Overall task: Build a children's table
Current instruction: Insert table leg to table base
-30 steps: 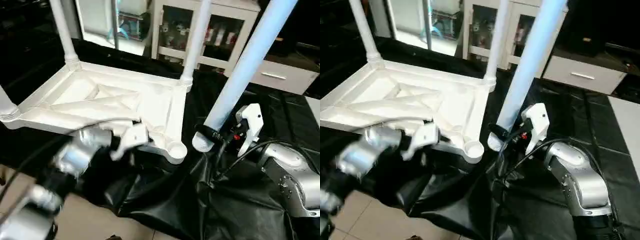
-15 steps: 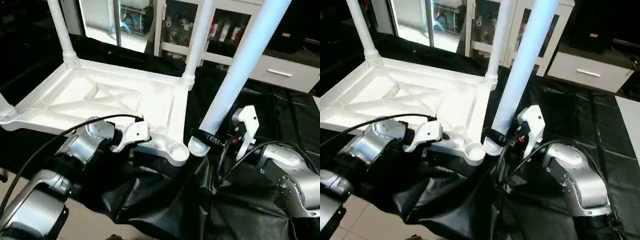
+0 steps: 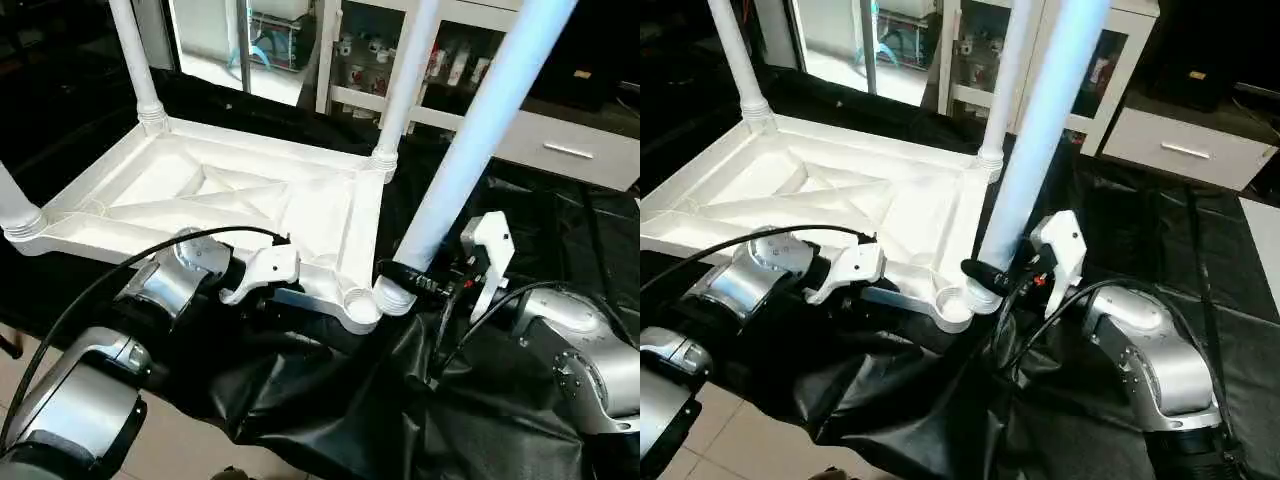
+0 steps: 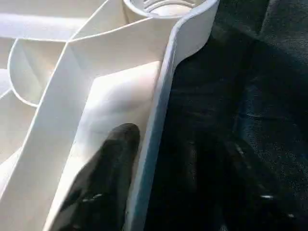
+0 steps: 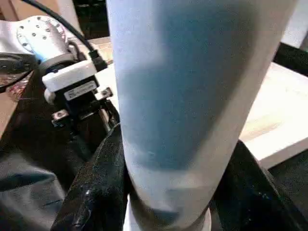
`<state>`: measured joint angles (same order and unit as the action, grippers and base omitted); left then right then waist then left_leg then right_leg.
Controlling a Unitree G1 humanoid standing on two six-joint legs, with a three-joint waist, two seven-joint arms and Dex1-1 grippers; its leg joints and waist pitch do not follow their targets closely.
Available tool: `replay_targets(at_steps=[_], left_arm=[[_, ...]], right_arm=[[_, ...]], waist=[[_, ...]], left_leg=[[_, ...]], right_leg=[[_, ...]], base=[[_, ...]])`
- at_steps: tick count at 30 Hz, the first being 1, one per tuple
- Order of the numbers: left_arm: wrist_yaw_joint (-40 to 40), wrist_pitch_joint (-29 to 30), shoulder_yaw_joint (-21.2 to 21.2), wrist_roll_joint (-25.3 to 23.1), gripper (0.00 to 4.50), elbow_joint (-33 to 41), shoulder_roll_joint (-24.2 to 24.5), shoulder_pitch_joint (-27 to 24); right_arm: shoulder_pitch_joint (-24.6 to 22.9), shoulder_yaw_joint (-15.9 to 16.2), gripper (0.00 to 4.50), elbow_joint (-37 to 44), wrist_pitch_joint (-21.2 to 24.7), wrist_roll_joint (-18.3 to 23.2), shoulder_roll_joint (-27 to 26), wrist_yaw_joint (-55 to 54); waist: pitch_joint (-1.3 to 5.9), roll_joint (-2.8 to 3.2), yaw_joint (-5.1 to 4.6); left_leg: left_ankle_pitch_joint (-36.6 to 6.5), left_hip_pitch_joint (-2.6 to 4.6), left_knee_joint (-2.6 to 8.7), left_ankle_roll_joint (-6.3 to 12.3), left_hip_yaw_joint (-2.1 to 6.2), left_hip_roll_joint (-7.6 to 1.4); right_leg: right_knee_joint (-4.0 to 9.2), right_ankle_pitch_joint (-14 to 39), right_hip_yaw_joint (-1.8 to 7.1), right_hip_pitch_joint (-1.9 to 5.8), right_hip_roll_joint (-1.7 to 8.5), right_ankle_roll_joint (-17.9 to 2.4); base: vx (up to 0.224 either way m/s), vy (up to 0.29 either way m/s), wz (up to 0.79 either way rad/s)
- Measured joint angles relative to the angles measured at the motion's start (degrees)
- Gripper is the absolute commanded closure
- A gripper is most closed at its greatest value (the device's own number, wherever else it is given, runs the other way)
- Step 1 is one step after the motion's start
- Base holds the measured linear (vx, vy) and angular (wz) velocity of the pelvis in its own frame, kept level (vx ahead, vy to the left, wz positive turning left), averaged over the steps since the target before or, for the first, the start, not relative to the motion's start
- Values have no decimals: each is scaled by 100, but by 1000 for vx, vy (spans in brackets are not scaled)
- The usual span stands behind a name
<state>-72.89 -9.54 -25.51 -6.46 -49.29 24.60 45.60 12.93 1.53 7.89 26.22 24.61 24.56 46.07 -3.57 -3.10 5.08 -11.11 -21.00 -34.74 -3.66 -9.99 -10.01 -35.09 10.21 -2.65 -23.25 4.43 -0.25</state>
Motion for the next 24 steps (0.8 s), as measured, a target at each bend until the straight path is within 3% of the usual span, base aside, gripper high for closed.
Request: replay_targets(at_steps=[9, 13, 20, 24], left_arm=[[-66, -128, -5, -120, 300, -238, -47, 165], [-68, -296, -80, -266, 312, -348, -56, 240], [-54, -438, -204, -492, 384, -535, -111, 380], [-73, -544, -262, -621, 396, -596, -128, 455]], right_arm=[[-11, 33, 264, 92, 23, 8, 80, 104], [-15, 43, 264, 92, 43, 9, 80, 134], [-16, 50, 264, 92, 44, 20, 95, 156], [-15, 67, 264, 92, 44, 35, 96, 184]], waist=[[0, 0, -2], [0, 0, -1], [1, 2, 1], [2, 3, -3]], left_leg=[[0, 1, 1, 0, -1, -1], [0, 1, 1, 0, -1, -1], [0, 3, 1, 0, -1, -1], [0, 3, 2, 0, -2, -1]], right_leg=[[0, 0, 0, 0, 0, 0], [0, 0, 0, 0, 0, 0], [-1, 0, 1, 0, 0, 0], [0, 0, 1, 0, 0, 0]], base=[[0, 0, 0], [0, 0, 0], [0, 0, 0], [0, 0, 0]])
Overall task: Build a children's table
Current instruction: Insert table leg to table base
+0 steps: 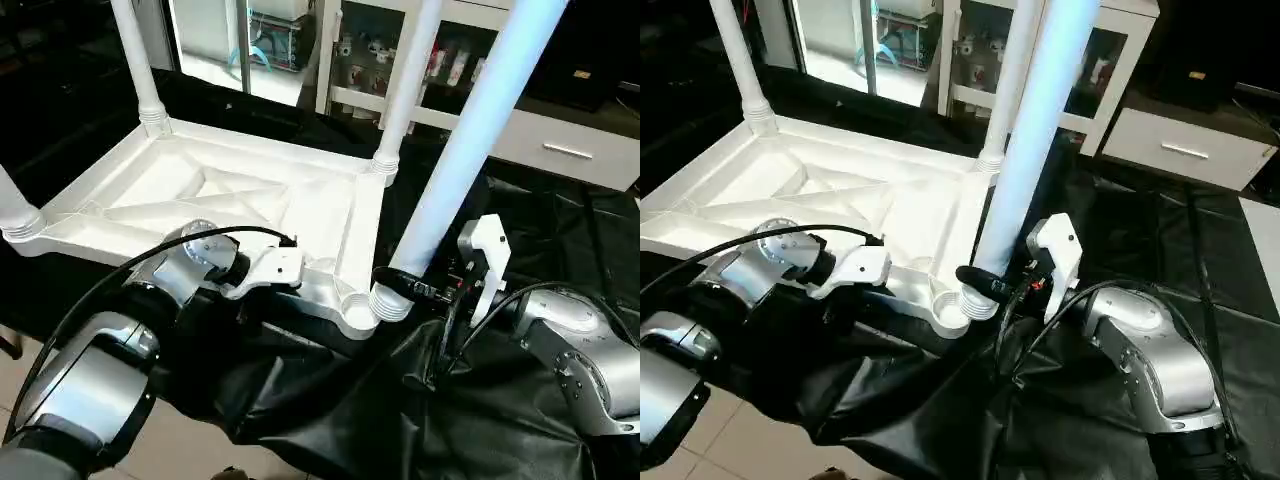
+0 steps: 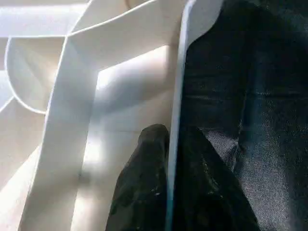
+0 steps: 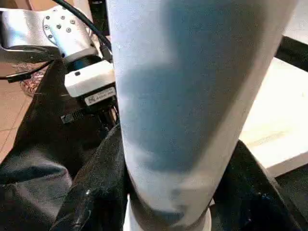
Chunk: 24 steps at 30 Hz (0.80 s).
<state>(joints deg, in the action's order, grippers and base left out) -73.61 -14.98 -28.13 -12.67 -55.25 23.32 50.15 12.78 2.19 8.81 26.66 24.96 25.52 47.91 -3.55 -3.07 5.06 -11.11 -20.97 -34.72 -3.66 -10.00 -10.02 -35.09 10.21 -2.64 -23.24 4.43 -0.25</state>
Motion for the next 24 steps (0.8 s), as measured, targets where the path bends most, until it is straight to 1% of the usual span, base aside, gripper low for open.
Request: replay_targets(at_steps=[1, 2, 6, 7, 11, 15, 17, 21, 24], left_arm=[[4, -27, -2, -14, 412, -13, -3, 5], [3, -51, -6, -49, 418, -20, -5, 9], [-99, -87, -56, -83, 423, -29, -27, 43], [-100, -84, -60, -86, 444, -29, -44, 42], [-60, 140, 2, -82, 449, -3, -120, -9], [114, 660, 191, -45, 449, 502, -193, -347], [163, 674, 242, -31, 449, 832, -176, -577], [194, 798, 314, 6, 450, 1381, -78, -911], [193, 1090, 363, 11, 450, 1738, -75, -1086]], right_arm=[[0, 0, 264, 0, 0, 2, 0, 7], [0, 3, 264, 0, 0, 2, 0, 11], [0, 14, 264, 0, 0, 2, 0, 14], [1, 16, 264, 0, 0, 2, 0, 14], [1, 58, 264, 0, 2, -6, -6, -3], [9, 59, 264, -71, 28, -124, -172, -376], [21, 60, 264, -159, 67, -211, -286, -571], [29, 111, 264, -378, 84, -330, -322, -669], [96, 210, 264, -466, 207, -313, -458, -688]], waist=[[0, 0, 2], [0, 0, 3], [2, 3, -8], [2, 4, -6], [15, 26, 0], [32, 53, -21], [45, 75, -35], [58, 96, -46], [68, 112, -66]], left_leg=[[0, 1, 0, 0, 0, 0], [0, 0, 0, 0, 0, 0], [0, 4, 0, 0, -3, 0], [0, 4, 0, 0, -3, 0], [0, 15, 0, 0, -5, 1], [0, 62, 10, 0, -20, 2], [-1, 82, 19, -1, -26, 3], [1, 91, 39, -4, -27, 3], [1, 89, 45, -4, -32, 4]], right_leg=[[0, 0, 0, 0, 0, 0], [0, 0, 0, 0, 0, 0], [0, 0, 3, 2, 0, 0], [-1, 0, 3, 2, 0, 0], [1, 0, 5, 12, 1, 0], [1, 1, 17, 41, 2, 1], [0, 4, 22, 45, 4, 7], [-2, 22, 20, 39, 4, 37], [-1, 18, 22, 36, 4, 28]], base=[[0, 0, 0], [0, 0, 0], [0, 0, 0], [0, 0, 0], [0, 0, 0], [0, 0, 0], [0, 0, 0], [0, 0, 0], [0, 0, 0]])
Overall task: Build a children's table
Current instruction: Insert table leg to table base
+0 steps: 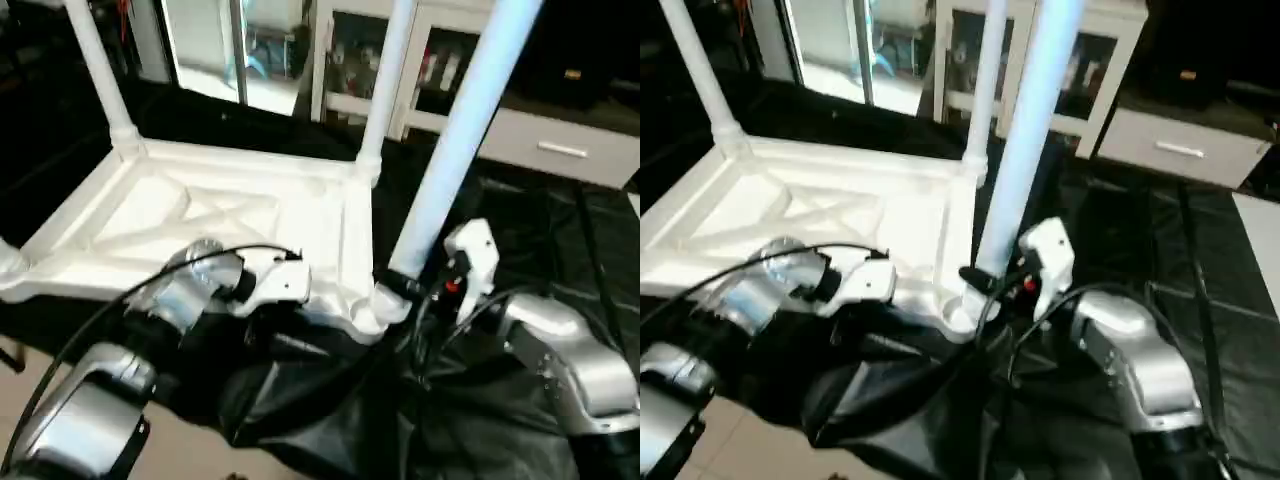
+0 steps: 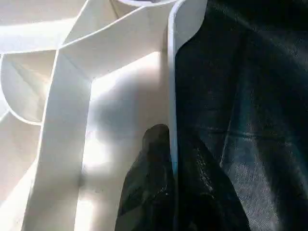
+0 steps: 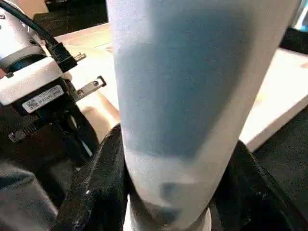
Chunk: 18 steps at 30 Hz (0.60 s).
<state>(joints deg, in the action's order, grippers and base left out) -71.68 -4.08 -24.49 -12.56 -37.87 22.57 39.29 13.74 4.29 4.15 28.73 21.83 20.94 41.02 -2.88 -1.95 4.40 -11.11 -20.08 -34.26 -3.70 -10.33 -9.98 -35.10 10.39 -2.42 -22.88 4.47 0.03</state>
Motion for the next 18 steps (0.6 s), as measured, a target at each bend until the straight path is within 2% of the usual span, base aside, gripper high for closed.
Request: replay_targets(at_steps=[5, 14, 18], left_arm=[[17, 198, 50, -2, 450, 313, 20, -153], [17, 436, 116, -2, 450, 604, 61, -296], [17, 507, 144, -2, 450, 687, 58, -343]], right_arm=[[211, 76, 264, -5, 75, 11, -49, 0], [286, 224, 264, -197, -12, -146, -75, -7], [287, 241, 264, -196, -16, -154, -66, 9]], waist=[[2, -6, -11], [0, -14, -101], [0, -15, -113]], left_leg=[[-2, -1, 6, 0, -7, 0], [-2, -3, 10, 1, -9, 5], [-2, -2, 10, 1, -9, 5]], right_leg=[[7, 2, 3, -2, 1, 3], [11, 12, 8, -4, 4, 19], [10, 18, 8, -4, 4, 29]], base=[[0, 0, 0], [0, 0, 0], [0, 0, 0]])
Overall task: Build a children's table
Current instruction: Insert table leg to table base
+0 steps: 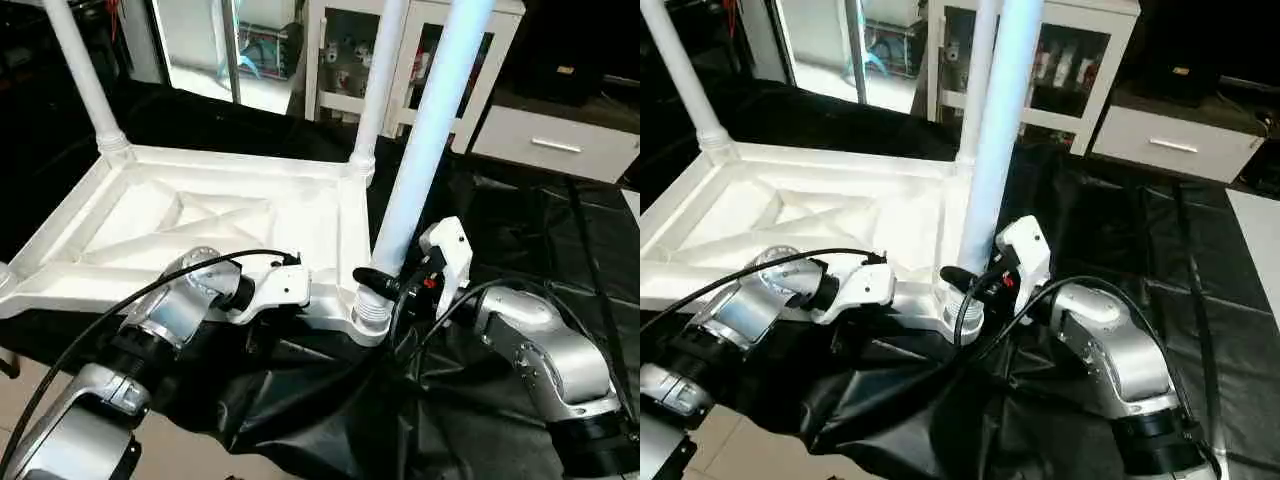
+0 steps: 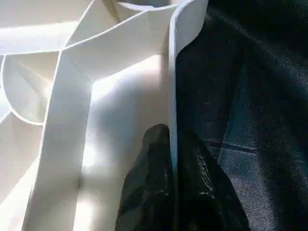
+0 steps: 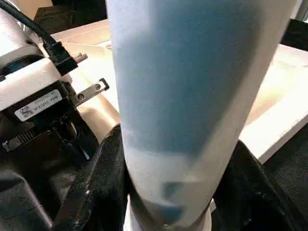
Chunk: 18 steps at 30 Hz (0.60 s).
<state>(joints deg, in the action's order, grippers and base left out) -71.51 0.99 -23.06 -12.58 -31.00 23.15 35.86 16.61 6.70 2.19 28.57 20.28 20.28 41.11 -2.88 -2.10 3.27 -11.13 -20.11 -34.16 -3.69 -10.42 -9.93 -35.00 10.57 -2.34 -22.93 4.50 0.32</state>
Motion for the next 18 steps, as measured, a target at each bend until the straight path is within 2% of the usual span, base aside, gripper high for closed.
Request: replay_targets(at_steps=[12, 16, 17, 18], left_arm=[[1, -19, 147, 79, 450, 53, -62, -69], [176, 77, 325, 244, 450, 39, -268, -120], [207, 122, 367, 293, 401, 33, -315, -126], [241, 145, 403, 352, 389, 34, -338, -141]], right_arm=[[0, 13, 264, 181, 300, 152, 124, 111], [0, -11, 264, 210, 326, 182, 160, 135], [0, -18, 264, 214, 326, 183, 168, 135], [0, -29, 264, 216, 326, 183, 176, 137]], waist=[[-11, -24, 0], [-19, -36, -8], [-21, -40, -13], [-23, -44, -19]], left_leg=[[-1, -12, 0, 2, 0, 4], [-1, -21, 0, 1, 0, 2], [-1, -22, 0, 1, 0, 2], [0, -25, 0, 1, 0, 1]], right_leg=[[6, 5, 6, -9, 1, 9], [5, 5, 2, -16, 1, 8], [4, 5, 1, -17, 1, 8], [4, 4, 1, -20, 1, 7]], base=[[0, 0, 0], [0, 0, 0], [0, 0, 0], [0, 0, 0]])
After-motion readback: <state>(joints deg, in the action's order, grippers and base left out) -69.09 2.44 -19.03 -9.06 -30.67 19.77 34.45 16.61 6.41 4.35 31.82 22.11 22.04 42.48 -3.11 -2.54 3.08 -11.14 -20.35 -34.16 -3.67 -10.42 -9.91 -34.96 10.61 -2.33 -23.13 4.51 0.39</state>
